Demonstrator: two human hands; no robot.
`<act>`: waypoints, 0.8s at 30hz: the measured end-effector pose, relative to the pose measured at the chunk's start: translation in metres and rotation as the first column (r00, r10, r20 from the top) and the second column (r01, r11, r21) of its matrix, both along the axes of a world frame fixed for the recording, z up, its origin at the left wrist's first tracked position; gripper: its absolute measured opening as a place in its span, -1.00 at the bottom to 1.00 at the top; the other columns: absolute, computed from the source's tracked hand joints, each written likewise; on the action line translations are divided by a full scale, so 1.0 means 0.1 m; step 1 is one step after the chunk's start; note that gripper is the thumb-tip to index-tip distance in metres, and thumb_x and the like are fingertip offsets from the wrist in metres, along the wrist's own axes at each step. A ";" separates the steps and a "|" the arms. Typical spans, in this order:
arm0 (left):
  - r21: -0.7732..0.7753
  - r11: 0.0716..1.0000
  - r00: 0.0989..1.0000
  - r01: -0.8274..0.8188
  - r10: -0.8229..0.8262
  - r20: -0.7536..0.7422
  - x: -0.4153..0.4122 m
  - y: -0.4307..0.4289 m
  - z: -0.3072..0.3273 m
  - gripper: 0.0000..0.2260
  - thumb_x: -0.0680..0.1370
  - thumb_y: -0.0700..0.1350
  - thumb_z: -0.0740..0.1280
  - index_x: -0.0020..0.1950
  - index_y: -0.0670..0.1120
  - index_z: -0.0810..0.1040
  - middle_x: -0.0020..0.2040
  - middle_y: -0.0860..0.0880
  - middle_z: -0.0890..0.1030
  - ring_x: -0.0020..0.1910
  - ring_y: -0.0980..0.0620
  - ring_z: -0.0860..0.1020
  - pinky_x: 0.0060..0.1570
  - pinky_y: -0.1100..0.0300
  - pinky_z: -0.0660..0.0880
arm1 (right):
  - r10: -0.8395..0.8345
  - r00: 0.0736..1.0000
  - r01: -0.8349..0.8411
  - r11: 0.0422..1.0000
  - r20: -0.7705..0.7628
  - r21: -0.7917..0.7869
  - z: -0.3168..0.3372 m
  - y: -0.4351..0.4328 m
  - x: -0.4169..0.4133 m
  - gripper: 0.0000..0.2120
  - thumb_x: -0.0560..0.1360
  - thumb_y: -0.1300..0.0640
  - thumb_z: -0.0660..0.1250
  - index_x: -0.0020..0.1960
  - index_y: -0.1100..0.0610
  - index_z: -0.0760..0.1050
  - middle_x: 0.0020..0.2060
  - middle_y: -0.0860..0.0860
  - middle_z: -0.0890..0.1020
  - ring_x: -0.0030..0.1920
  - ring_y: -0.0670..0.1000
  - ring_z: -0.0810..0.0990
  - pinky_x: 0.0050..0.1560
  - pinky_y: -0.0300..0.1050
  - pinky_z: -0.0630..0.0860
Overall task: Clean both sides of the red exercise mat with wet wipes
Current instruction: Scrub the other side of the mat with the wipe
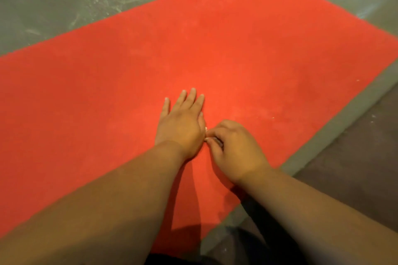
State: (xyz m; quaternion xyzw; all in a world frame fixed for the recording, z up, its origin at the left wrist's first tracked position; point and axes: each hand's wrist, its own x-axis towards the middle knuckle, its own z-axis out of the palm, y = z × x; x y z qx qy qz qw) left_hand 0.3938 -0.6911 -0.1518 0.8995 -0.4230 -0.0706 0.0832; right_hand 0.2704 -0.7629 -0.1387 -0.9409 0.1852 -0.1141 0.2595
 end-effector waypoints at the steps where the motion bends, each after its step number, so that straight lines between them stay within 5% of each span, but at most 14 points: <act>1: -0.001 1.000 1.000 -0.009 0.009 0.011 -0.01 0.00 0.00 -0.52 0.63 -0.02 0.01 0.57 0.07 0.07 0.58 0.08 0.01 0.55 0.09 -0.05 0.50 -0.05 -0.13 | 0.067 0.998 -0.067 0.998 -0.012 0.007 0.01 -0.06 -0.05 -0.81 0.47 0.11 0.27 -0.06 0.11 0.64 -0.23 0.06 0.56 -0.12 0.12 0.53 -0.02 -0.06 0.44; 4: -0.011 1.000 0.999 -0.024 0.024 0.033 -0.01 -0.01 0.00 -0.53 0.63 -0.03 0.03 0.56 0.08 0.10 0.58 0.09 0.05 0.55 0.09 -0.02 0.50 -0.04 -0.10 | 0.068 0.998 -0.068 0.995 0.003 -0.074 -0.01 -0.45 0.02 -0.79 0.49 0.03 0.28 -0.08 0.10 0.66 -0.25 0.07 0.56 -0.14 0.13 0.53 -0.06 -0.06 0.38; 8: -0.021 0.999 0.998 -0.031 0.032 0.049 -0.02 -0.01 -0.02 -0.53 0.63 -0.03 0.03 0.56 0.09 0.12 0.57 0.10 0.07 0.55 0.09 0.00 0.50 -0.04 -0.09 | -0.367 0.930 0.366 0.927 -0.002 -0.084 -0.02 -1.13 0.15 -0.77 0.55 0.01 0.29 -0.03 0.12 0.66 -0.12 0.17 0.60 -0.07 0.19 0.55 -0.11 -0.06 0.33; 13: -0.029 0.999 0.998 -0.031 0.033 0.046 0.00 -0.03 -0.02 -0.53 0.62 -0.05 0.03 0.56 0.07 0.13 0.58 0.09 0.07 0.55 0.09 0.00 0.50 -0.04 -0.09 | -0.134 0.991 0.134 0.991 -0.019 -0.013 0.03 -0.49 -0.07 -0.79 0.55 0.12 0.25 0.09 0.08 0.63 -0.13 0.11 0.56 -0.09 0.16 0.56 -0.07 -0.03 0.46; 16: -0.050 0.999 0.999 -0.018 0.020 0.047 0.00 -0.03 -0.03 -0.54 0.63 -0.05 0.03 0.55 0.06 0.15 0.57 0.07 0.08 0.55 0.08 0.01 0.50 -0.04 -0.10 | 0.037 0.996 -0.028 0.994 -0.084 0.108 0.11 -0.30 -0.28 -0.71 0.56 0.15 0.23 0.24 0.00 0.57 -0.15 -0.04 0.48 -0.09 0.00 0.53 -0.03 -0.20 0.42; 20: -0.093 0.996 1.000 0.016 -0.016 -0.002 -0.07 0.03 0.00 -0.57 0.64 0.01 0.04 0.52 0.04 0.23 0.56 -0.02 0.16 0.54 -0.01 0.07 0.49 -0.05 -0.05 | -0.062 0.991 0.092 0.960 -0.118 0.265 0.16 -0.38 -0.47 -0.65 0.57 0.15 0.21 0.33 -0.08 0.47 -0.01 -0.06 0.54 0.05 -0.06 0.52 -0.02 -0.35 0.33; 24: -0.285 0.935 0.975 0.212 -0.222 -0.001 -0.39 0.19 0.06 -0.53 0.51 0.20 0.17 0.35 0.04 0.51 0.38 -0.12 0.46 0.28 -0.15 0.46 0.28 -0.01 0.35 | -0.287 0.955 0.294 0.949 -0.075 0.110 0.11 -0.63 -0.62 -0.70 0.57 0.19 0.21 0.27 0.06 0.53 0.13 0.07 0.56 0.17 0.08 0.50 0.16 -0.19 0.35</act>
